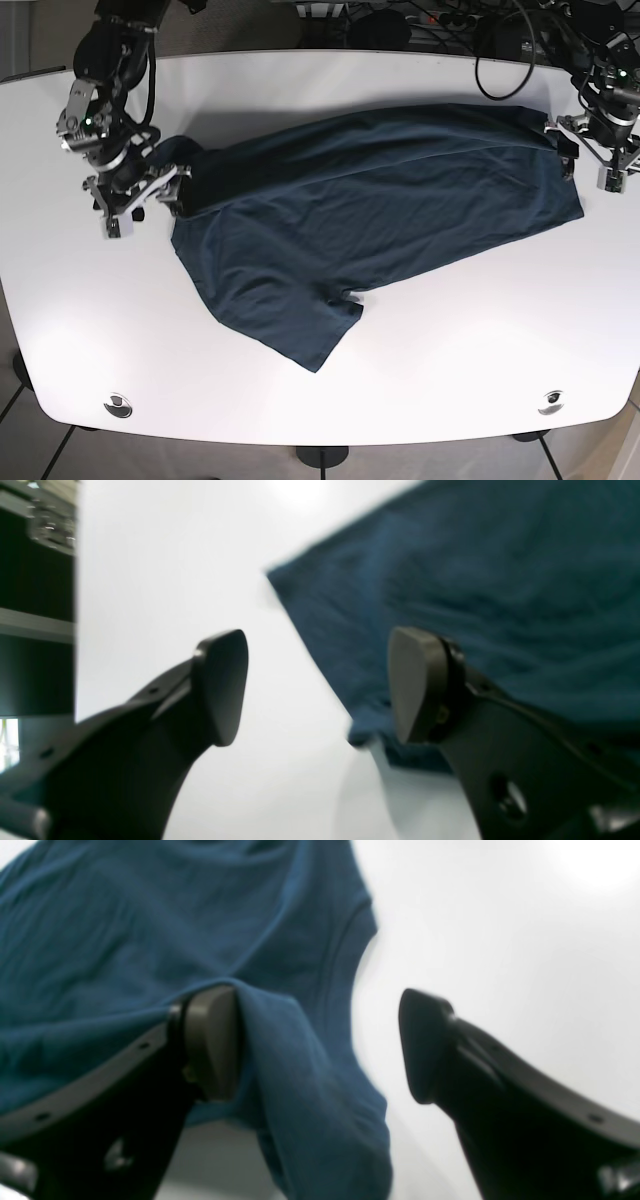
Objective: Fold the T-shirt properly
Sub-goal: 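Pull the teal shirt's edge taut with both grippers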
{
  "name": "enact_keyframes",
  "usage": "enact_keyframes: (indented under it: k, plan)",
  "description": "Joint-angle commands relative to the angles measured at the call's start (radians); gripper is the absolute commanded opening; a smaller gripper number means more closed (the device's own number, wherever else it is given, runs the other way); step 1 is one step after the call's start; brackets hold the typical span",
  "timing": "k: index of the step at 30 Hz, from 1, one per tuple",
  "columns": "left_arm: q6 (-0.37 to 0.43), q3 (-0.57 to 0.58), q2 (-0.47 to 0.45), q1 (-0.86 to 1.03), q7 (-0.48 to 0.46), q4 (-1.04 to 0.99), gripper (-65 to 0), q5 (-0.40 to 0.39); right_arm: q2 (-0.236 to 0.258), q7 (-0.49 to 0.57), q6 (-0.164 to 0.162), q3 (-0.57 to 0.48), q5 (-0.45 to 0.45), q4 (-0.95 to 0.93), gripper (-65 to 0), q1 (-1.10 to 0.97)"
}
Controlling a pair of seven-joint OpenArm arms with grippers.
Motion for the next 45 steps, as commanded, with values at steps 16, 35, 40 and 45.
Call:
enact_keyframes:
  k: [16, 35, 40, 45]
  plan:
    - [-0.002, 0.007, -0.004, -0.089, 0.02, 0.016, -24.3, -0.016, 0.004, -0.191, -0.003, -0.004, 0.179, -0.065, -20.5, 0.22]
    - [-0.002, 0.096, 0.054, -0.169, 0.021, -0.019, -23.6, 0.211, 0.069, 0.331, 0.051, -0.249, 0.028, -1.05, -42.3, 0.591]
    - [0.174, 0.096, 0.048, -0.264, 0.118, -0.169, -13.5, 0.22, 0.062, 0.348, 0.043, -0.248, 0.028, -1.05, -62.6, 0.591]
    - [0.251, 0.095, 0.047, -0.316, 0.115, -0.337, -9.3, 0.217, 0.067, 0.35, 0.043, -0.248, 0.03, -1.047, -62.8, 0.593]
